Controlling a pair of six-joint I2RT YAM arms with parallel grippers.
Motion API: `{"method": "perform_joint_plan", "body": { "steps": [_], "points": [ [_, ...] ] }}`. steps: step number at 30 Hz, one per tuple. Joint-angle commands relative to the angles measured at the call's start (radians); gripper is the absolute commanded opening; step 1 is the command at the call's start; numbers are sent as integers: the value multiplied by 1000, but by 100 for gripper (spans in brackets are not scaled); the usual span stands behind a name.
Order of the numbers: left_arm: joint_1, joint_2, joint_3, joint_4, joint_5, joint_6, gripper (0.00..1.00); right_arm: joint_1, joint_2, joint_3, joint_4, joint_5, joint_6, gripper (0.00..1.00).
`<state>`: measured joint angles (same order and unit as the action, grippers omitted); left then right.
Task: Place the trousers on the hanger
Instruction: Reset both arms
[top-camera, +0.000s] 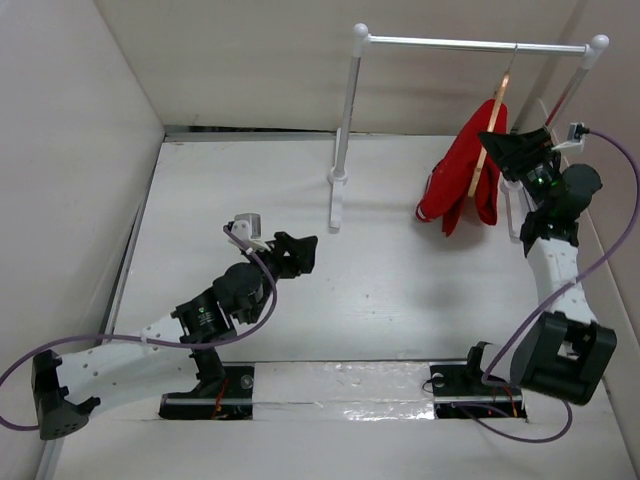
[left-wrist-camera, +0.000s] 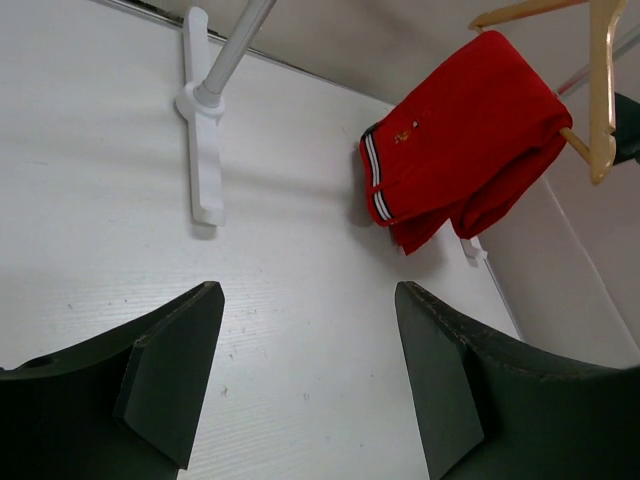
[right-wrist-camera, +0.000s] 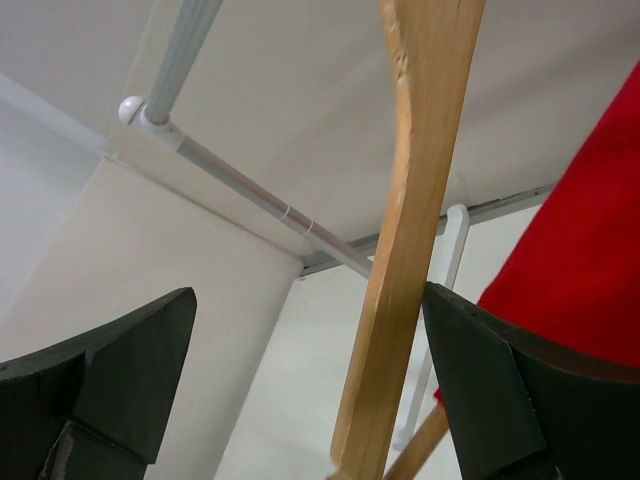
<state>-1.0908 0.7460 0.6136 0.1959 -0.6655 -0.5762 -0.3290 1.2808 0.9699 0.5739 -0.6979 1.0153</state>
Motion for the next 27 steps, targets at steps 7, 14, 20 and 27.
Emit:
{"method": "perform_joint_plan", "body": {
  "steps": [7, 14, 20, 27],
  "points": [
    [6, -112, 58, -85, -95, 4, 69, 119, -456, -269, -100, 69, -270, 100],
    [6, -259, 6, -224, -137, -39, 70, 240, -717, -457, -365, 78, -443, 100],
    [6, -411, -110, -300, -154, -162, 70, 263, -876, -566, -570, 89, -547, 100],
    [6, -444, -146, -323, -140, -191, 70, 272, -888, -548, -609, 64, -560, 100]
  ]
}}
